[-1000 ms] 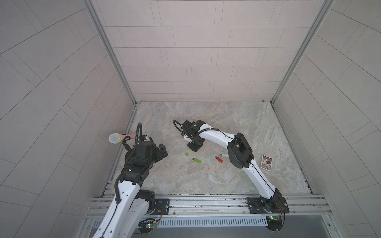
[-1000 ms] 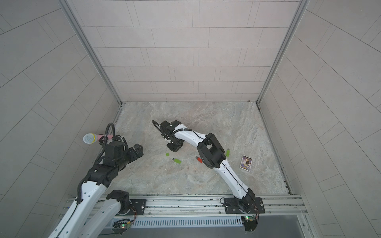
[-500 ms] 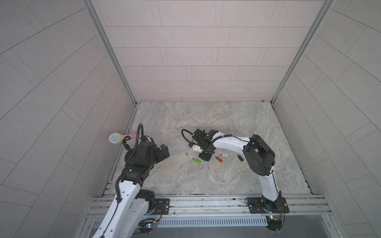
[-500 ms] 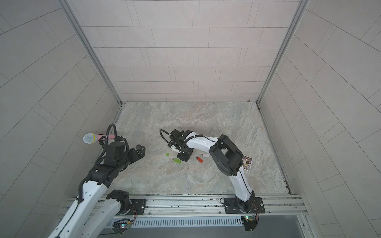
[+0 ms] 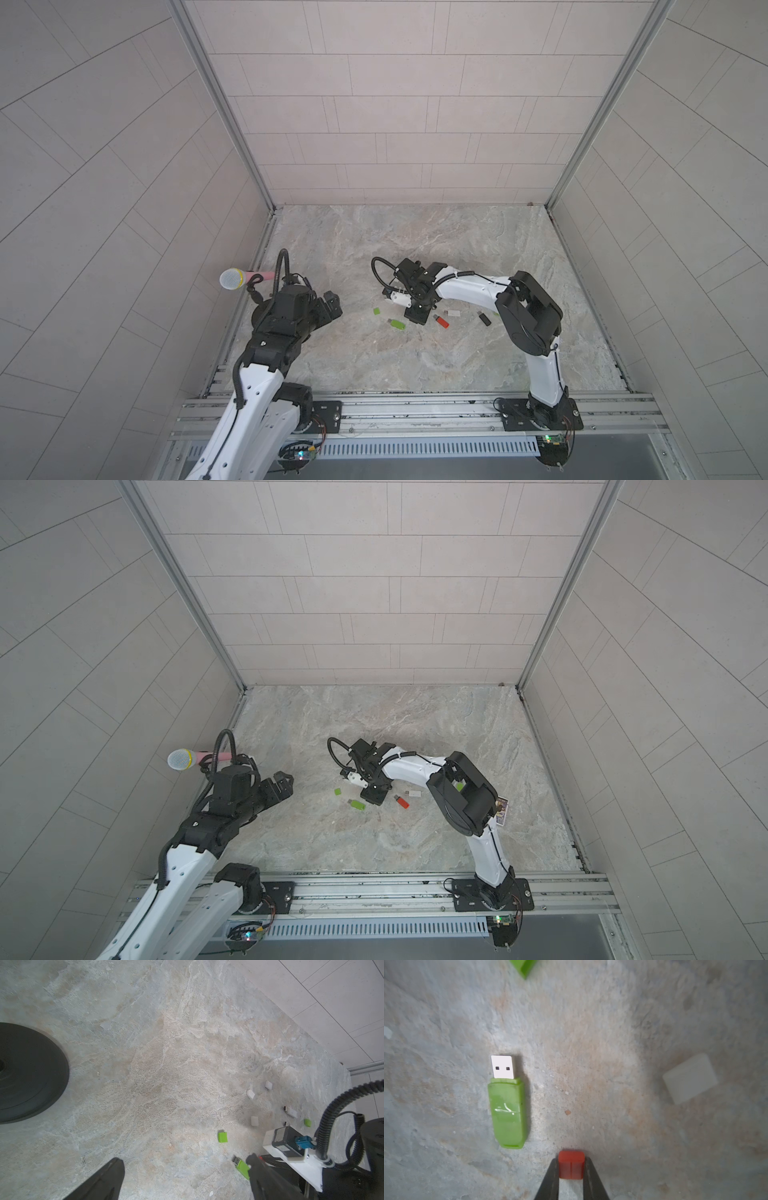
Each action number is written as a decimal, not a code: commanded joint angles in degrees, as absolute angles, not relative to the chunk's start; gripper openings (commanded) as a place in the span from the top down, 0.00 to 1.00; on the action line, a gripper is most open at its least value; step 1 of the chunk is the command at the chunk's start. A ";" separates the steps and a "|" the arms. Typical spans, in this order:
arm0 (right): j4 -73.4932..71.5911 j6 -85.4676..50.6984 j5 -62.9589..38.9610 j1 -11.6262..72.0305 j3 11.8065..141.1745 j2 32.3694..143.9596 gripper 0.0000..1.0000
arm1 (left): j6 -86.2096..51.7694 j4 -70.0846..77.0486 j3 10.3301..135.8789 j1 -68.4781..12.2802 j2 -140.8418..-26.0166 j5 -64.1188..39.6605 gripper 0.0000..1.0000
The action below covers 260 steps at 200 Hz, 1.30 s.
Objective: Close the usb drive cover
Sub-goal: Pick up the cover from the center of the board.
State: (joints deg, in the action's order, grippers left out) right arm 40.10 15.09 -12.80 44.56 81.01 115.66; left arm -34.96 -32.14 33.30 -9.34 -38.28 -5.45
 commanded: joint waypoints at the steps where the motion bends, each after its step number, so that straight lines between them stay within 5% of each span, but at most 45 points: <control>1: 39.17 17.66 -12.99 44.56 77.47 118.13 0.80 | -34.62 -30.68 32.86 -9.14 -38.53 -6.96 0.00; 111: 19.79 25.21 -22.37 43.68 59.37 96.05 0.83 | -35.96 -20.83 32.03 -12.04 -49.92 -30.05 0.12; 212: 10.35 25.17 -26.40 42.51 51.20 87.11 0.83 | -41.10 -1.36 30.41 -24.21 -63.89 -41.02 0.35; 260: 7.29 24.18 -27.99 42.35 49.63 85.39 0.83 | -44.38 7.50 30.56 -27.06 -70.29 -44.81 0.37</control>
State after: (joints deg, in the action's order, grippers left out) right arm 10.11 24.47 -25.93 42.57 50.72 87.31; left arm -42.59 0.43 30.72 -25.61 -67.99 -41.39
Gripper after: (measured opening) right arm 0.190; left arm 0.632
